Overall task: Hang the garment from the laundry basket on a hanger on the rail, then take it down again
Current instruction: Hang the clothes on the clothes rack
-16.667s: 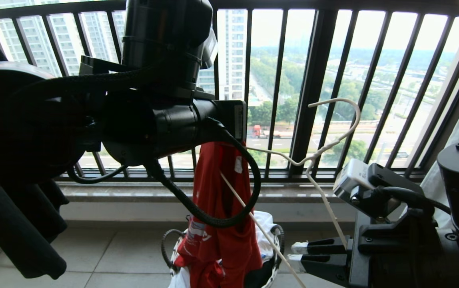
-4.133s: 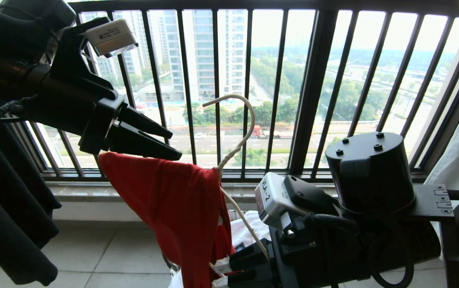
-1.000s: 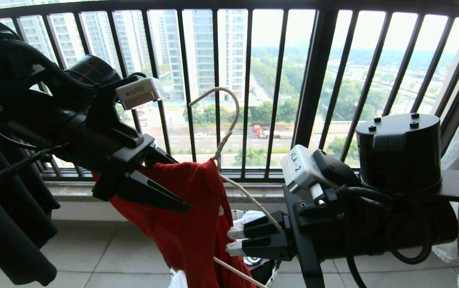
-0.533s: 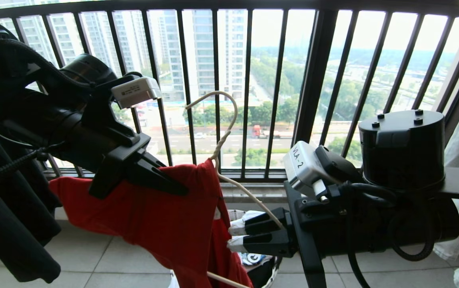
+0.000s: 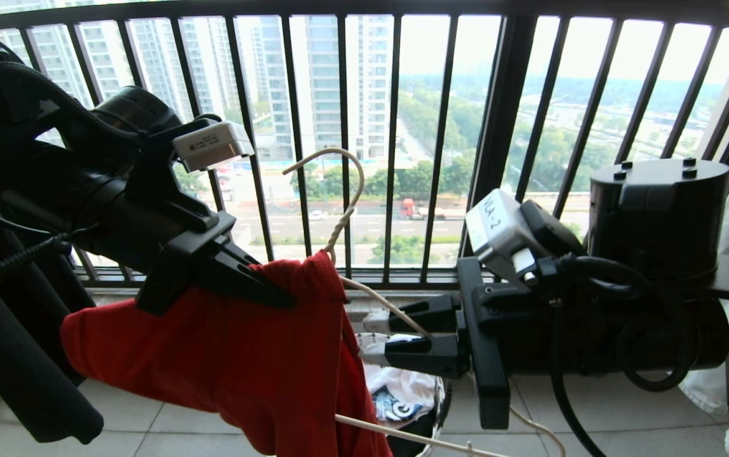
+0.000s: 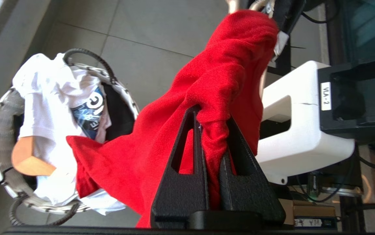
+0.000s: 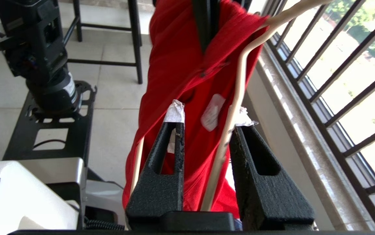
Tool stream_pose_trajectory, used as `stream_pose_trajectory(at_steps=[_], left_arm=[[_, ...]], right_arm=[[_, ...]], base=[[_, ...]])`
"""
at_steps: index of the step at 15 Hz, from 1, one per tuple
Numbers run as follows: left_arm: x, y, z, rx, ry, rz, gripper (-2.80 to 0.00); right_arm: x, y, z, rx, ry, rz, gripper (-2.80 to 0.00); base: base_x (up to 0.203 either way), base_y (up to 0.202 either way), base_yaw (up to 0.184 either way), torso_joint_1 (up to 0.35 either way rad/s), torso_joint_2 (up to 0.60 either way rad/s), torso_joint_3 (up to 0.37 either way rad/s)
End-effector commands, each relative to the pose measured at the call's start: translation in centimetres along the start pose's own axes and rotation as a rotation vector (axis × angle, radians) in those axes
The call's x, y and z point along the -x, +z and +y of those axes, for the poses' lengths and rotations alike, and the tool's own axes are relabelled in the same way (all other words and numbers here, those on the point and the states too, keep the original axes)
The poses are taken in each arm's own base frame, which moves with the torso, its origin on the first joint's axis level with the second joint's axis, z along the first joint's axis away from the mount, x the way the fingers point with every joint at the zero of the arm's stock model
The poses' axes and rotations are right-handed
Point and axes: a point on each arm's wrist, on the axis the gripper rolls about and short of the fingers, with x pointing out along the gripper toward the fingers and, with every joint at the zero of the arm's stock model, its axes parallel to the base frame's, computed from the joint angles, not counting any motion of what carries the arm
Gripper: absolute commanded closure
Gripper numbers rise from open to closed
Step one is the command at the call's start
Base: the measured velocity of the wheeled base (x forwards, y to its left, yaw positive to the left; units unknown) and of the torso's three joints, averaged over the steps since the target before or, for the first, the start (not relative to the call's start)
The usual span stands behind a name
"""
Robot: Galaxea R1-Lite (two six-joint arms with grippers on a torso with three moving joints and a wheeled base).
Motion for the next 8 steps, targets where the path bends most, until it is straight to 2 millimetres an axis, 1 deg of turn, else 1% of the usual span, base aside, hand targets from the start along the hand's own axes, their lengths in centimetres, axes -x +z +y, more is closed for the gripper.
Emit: stream_pose_trajectory(at_steps=[1, 4, 8], left_arm=[[0.1, 0.1, 0.1, -0.010, 0.002, -0.005, 0.00], [0.0, 0.2, 0.4, -0.015, 0.009, -0.012, 0.00], [0.0, 0.3, 0.6, -0.015, 0.054, 0.011, 0.00]], right_arm=[[-0.1, -0.7, 0.1, -0.023, 0.015, 0.032, -2.80], [-0.2, -0.8, -0.1, -0.026, 0.010, 0.035, -2.80], [0.4, -1.1, -1.1, -0.029, -0.040, 0.044, -2.80]], base=[[0.000, 0.000, 0.000, 0.000, 0.00, 0.000], [0.000, 0.000, 0.000, 0.000, 0.00, 0.000], [0.000, 0.000, 0.000, 0.000, 0.00, 0.000]])
